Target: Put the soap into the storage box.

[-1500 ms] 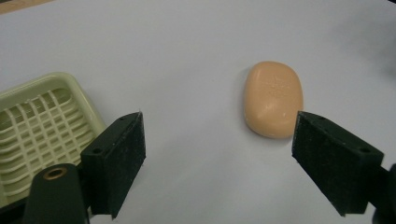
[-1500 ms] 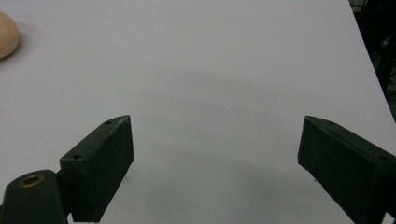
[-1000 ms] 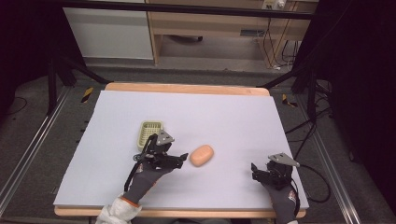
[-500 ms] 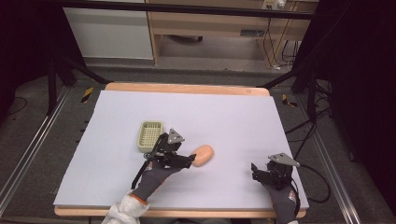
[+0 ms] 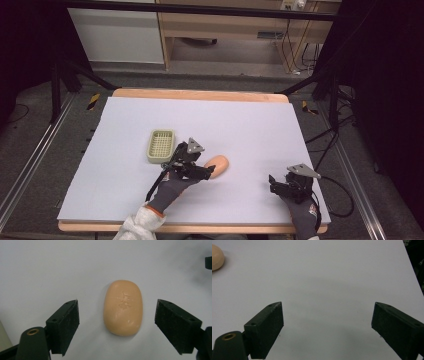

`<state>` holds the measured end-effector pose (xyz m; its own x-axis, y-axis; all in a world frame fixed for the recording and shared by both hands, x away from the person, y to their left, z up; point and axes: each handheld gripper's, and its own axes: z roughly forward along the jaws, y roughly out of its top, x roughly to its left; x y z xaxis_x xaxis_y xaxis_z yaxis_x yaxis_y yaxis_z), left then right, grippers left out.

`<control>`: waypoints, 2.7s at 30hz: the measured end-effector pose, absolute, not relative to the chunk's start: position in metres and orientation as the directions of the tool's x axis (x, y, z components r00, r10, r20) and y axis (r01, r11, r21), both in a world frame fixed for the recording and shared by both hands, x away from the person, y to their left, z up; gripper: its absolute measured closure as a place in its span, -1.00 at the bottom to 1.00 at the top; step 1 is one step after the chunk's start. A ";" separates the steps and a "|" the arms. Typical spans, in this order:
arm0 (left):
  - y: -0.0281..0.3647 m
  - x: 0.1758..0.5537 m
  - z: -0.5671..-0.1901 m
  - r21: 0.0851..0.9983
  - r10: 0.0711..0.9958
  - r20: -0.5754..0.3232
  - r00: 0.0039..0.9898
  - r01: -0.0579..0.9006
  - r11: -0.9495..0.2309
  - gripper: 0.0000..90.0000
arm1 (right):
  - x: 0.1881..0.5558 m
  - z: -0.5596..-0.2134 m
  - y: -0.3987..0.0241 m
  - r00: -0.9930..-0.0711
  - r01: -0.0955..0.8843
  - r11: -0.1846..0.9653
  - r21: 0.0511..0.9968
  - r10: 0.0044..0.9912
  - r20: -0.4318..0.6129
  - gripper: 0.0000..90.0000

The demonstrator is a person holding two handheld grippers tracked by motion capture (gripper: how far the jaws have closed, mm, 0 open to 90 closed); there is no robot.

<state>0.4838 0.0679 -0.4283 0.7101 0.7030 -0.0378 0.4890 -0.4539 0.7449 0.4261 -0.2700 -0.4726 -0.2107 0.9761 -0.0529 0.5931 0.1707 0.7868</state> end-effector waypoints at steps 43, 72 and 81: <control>0.031 0.500 -0.463 0.671 0.679 -0.032 0.733 0.520 -0.529 -0.50 | 0.426 -0.473 -0.269 -0.216 0.600 0.174 0.781 0.975 -0.051 -0.76; 0.022 0.507 -0.473 0.650 0.679 -0.021 0.733 0.526 -0.548 -0.34 | 0.427 -0.473 -0.269 -0.212 0.601 0.170 0.780 0.976 -0.050 -0.76; 0.022 0.509 -0.471 0.632 0.662 -0.012 0.750 0.519 -0.576 -0.31 | 0.427 -0.473 -0.269 -0.212 0.601 0.171 0.780 0.976 -0.050 -0.76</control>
<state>0.5089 0.0222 -0.4711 0.7496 0.6617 -0.0120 0.5185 -0.5759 0.6320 0.4267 -0.2692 -0.4734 -0.2120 0.9760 -0.0500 0.6015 0.1707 0.7804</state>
